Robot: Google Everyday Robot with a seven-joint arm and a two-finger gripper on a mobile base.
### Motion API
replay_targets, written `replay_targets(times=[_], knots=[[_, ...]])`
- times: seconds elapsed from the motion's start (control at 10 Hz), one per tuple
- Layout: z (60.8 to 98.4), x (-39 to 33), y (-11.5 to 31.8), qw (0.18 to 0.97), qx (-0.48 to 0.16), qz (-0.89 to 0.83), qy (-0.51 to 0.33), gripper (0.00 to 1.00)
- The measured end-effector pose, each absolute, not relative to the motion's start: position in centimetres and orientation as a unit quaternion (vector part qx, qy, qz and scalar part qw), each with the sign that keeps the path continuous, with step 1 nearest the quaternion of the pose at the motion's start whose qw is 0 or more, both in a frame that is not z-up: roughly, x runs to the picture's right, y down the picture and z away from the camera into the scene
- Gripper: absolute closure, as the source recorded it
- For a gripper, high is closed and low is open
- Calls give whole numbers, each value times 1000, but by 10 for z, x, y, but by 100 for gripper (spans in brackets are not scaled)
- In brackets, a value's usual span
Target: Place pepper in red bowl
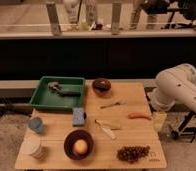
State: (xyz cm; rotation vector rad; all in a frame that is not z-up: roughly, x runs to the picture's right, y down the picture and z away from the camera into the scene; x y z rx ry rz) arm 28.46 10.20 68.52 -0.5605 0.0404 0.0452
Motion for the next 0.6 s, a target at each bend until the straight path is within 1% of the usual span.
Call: replay_targets(times=[0.1, 0.6], knots=[[685, 285, 102, 961, -277, 22, 20, 20], [685, 285, 102, 961, -277, 22, 20, 20]])
